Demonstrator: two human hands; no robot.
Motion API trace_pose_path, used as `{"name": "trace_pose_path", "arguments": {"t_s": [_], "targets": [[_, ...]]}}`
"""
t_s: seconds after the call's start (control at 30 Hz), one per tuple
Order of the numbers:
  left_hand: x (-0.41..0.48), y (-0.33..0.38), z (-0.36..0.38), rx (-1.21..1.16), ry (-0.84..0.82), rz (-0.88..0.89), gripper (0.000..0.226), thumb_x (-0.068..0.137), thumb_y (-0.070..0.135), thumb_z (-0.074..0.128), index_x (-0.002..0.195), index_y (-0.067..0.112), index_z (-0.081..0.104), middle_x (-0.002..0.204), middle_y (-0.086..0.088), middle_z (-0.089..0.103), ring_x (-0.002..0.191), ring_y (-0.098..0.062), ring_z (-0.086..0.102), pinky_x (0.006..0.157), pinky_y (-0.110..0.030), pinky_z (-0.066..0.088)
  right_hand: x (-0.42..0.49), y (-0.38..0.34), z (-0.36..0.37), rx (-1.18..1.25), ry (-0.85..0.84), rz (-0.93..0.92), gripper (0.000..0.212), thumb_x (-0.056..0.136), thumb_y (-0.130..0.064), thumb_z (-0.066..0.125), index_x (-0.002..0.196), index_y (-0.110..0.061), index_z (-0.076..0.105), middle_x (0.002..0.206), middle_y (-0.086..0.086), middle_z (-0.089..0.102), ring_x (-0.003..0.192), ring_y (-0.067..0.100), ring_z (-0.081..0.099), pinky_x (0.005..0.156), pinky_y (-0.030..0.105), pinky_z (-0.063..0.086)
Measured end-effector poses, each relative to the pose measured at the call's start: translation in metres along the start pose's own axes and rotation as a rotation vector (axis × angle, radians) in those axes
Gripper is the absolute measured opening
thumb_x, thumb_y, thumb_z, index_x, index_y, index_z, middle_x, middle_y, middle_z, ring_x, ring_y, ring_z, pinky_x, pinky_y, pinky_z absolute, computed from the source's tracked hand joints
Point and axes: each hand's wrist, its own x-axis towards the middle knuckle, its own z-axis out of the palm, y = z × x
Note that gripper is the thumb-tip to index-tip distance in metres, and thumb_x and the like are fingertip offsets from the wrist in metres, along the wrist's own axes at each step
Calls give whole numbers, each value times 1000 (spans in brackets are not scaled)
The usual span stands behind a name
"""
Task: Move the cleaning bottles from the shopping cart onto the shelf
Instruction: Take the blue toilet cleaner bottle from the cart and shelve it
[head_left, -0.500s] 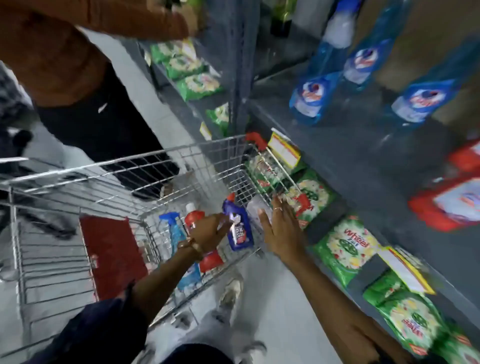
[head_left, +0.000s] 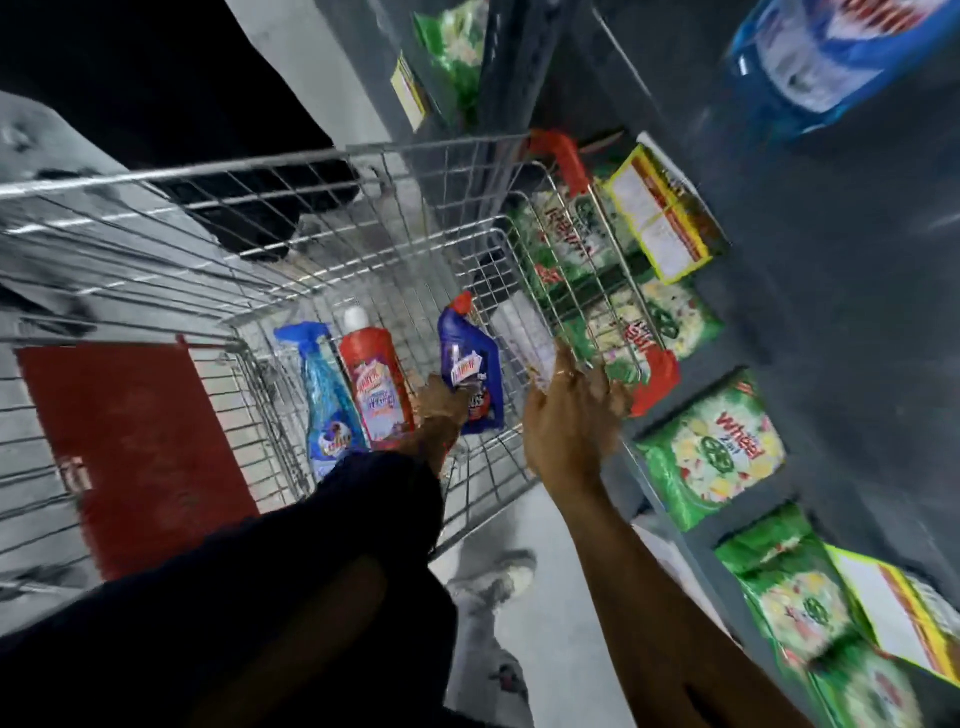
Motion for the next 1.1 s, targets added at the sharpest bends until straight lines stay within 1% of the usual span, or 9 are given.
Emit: {"name": "trace_pose_path", "arguments": {"t_s": [0.1, 0.23, 0.33, 0.47, 0.67, 0.77, 0.87, 0.93, 1.1], "targets": [[22, -3, 16, -54, 116, -8, 56, 68, 38, 74, 101, -4, 59, 112, -31, 62, 92, -39, 65, 71, -42, 58, -1, 1, -3, -5, -2, -6, 58, 93, -34, 42, 146, -19, 25, 137, 8, 56, 142, 27, 25, 115, 49, 16], [9, 18, 19, -81, 76, 9, 39, 77, 9, 71, 108, -7, 53, 98, -16, 55, 86, -21, 49, 34, -16, 37, -2, 0, -2, 31, 20, -6, 52, 93, -32, 42, 142, -18, 33, 134, 9, 59, 141, 27, 27, 114, 47, 15], [10, 23, 7, -2, 77, 105, 40, 73, 17, 76, 102, -4, 58, 97, -18, 61, 84, -21, 54, 41, -16, 42, -3, -1, -2, 76, 39, -8, 47, 91, -29, 44, 137, -17, 42, 129, 11, 62, 139, 26, 32, 113, 47, 16], [-14, 33, -27, 19, -18, 189, 28, 71, 20, 77, 85, 11, 55, 98, -10, 62, 93, -30, 63, 83, -42, 56, -10, 0, -13, 215, 66, -33, 45, 91, -23, 46, 135, -16, 43, 135, 10, 58, 136, 25, 36, 110, 43, 19], [-108, 60, -79, -68, -93, 539, 50, 66, 17, 80, 108, 11, 54, 104, -10, 72, 91, -27, 71, 72, -39, 60, -26, 14, -50, 929, -206, -19, 52, 94, -31, 50, 141, -15, 36, 145, 11, 46, 132, 27, 43, 109, 44, 35], [-178, 78, -87, -69, -194, 716, 47, 63, 14, 81, 105, 17, 61, 98, -6, 75, 91, -25, 72, 74, -36, 61, -57, 18, -79, 1343, -367, -81, 29, 90, -38, 56, 118, -30, 58, 118, -4, 67, 114, 15, 59, 100, 41, 47], [-234, 86, -76, -47, -284, 860, 47, 61, 17, 84, 105, 17, 66, 98, -4, 76, 89, -20, 72, 75, -34, 60, -92, 33, -107, 1552, -273, -15, 14, 87, -31, 62, 98, -24, 65, 89, -7, 73, 86, 15, 67, 73, 36, 57], [-259, 81, -57, -71, -368, 877, 36, 68, 9, 78, 100, 19, 66, 89, 7, 77, 82, -10, 70, 71, -25, 58, -119, 55, -118, 1574, -124, 57, 13, 87, -30, 61, 95, -21, 66, 88, 0, 70, 83, 22, 64, 73, 46, 56], [-292, 61, 1, -10, -534, 796, 28, 88, 6, 55, 116, 2, 58, 82, 5, 75, 72, -8, 68, 60, -25, 58, -179, 117, -129, 1650, 27, 172, 29, 81, -39, 57, 102, -19, 62, 86, -8, 70, 73, 7, 66, 61, 25, 56]]}}
